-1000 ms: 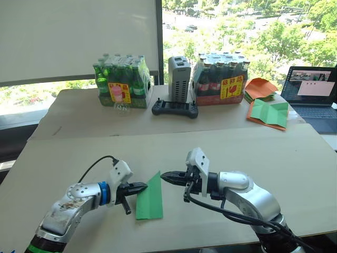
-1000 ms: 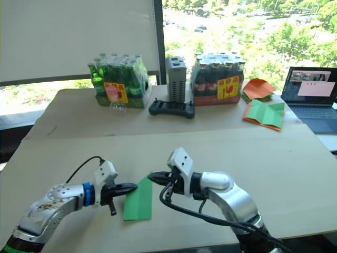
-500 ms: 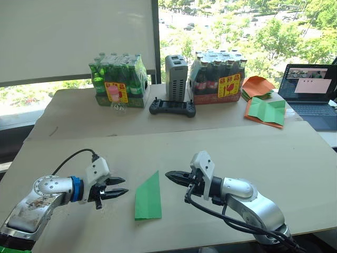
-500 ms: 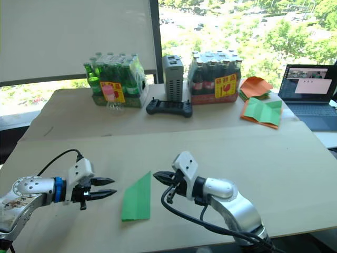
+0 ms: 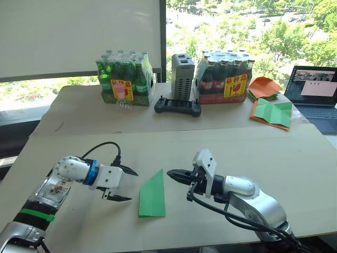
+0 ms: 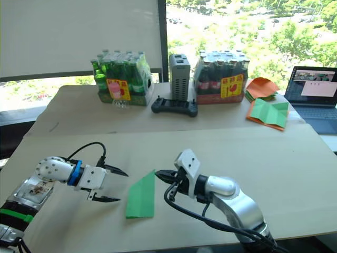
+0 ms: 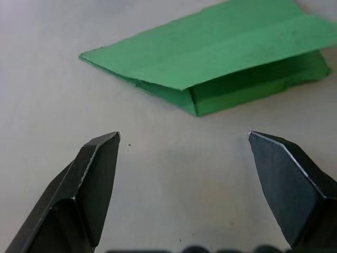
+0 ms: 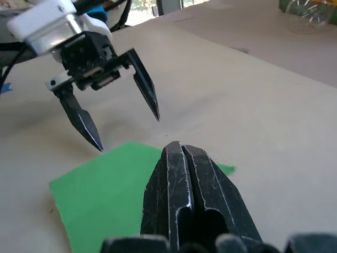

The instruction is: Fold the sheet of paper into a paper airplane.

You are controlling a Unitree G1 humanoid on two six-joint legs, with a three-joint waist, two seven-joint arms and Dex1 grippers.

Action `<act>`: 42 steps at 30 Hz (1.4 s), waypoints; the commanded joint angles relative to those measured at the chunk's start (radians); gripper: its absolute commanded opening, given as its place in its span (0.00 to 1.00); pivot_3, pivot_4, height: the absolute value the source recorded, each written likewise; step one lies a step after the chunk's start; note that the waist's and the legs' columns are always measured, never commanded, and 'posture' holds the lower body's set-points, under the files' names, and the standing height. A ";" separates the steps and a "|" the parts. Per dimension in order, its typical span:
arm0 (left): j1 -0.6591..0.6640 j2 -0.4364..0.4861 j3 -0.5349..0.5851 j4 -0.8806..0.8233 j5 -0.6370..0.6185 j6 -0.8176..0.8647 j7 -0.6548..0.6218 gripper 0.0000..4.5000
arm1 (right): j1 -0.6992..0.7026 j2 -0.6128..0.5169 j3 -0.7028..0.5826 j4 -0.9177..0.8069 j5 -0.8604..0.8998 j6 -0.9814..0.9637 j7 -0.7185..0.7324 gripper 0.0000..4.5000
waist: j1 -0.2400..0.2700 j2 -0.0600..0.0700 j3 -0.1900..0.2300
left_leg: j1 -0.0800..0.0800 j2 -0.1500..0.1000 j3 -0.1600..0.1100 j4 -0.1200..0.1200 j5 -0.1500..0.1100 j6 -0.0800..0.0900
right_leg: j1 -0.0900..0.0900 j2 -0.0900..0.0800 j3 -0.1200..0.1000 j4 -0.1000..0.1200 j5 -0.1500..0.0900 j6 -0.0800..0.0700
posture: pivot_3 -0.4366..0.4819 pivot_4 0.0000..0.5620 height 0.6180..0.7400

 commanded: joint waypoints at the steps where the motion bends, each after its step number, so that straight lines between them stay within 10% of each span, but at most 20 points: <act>1: -0.091 -0.040 -0.036 0.096 0.024 -0.184 -0.044 0.92 | 0.005 -0.006 -0.015 -0.047 0.031 0.004 0.000 0.00 | 0.001 0.000 0.000 | 0.000 0.000 0.001 0.001 0.000 0.000 | 0.000 0.000 0.000 0.000 0.000 0.000 | 0.48 0.27 0.83; 11: -0.281 -0.152 -0.130 0.341 0.011 -0.507 -0.166 0.92 | 0.041 -0.034 -0.014 -0.086 0.071 0.011 0.006 0.00 | -0.006 -0.001 0.000 | 0.000 0.002 0.005 0.001 0.000 0.000 | -0.001 0.000 0.002 0.000 0.001 0.002 | 0.48 0.27 0.83; 24: -0.322 -0.159 -0.176 0.400 0.044 -0.612 -0.166 0.01 | 0.037 -0.039 -0.038 -0.076 0.066 0.002 -0.038 0.00 | -0.008 -0.001 0.000 | -0.001 0.002 0.005 0.003 0.000 0.000 | -0.001 0.000 0.003 0.002 0.001 0.003 | 0.48 0.27 0.83; 29: -0.300 -0.137 -0.161 0.364 0.096 -0.577 -0.092 0.01 | 0.029 -0.038 -0.043 -0.070 0.063 0.001 -0.051 0.00 | -0.009 -0.001 0.000 | -0.001 0.002 0.005 0.003 0.000 0.000 | -0.001 0.000 0.003 0.002 0.001 0.003 | 0.48 0.27 0.83; 42: 0.007 -0.064 0.010 -0.392 0.170 0.667 0.241 0.01 | -0.018 -0.052 -0.121 -0.026 0.036 -0.014 -0.090 0.00 | -0.009 -0.001 0.000 | 0.000 0.002 0.005 0.003 0.000 0.000 | -0.003 0.001 0.004 0.005 0.001 0.003 | 0.48 0.27 0.83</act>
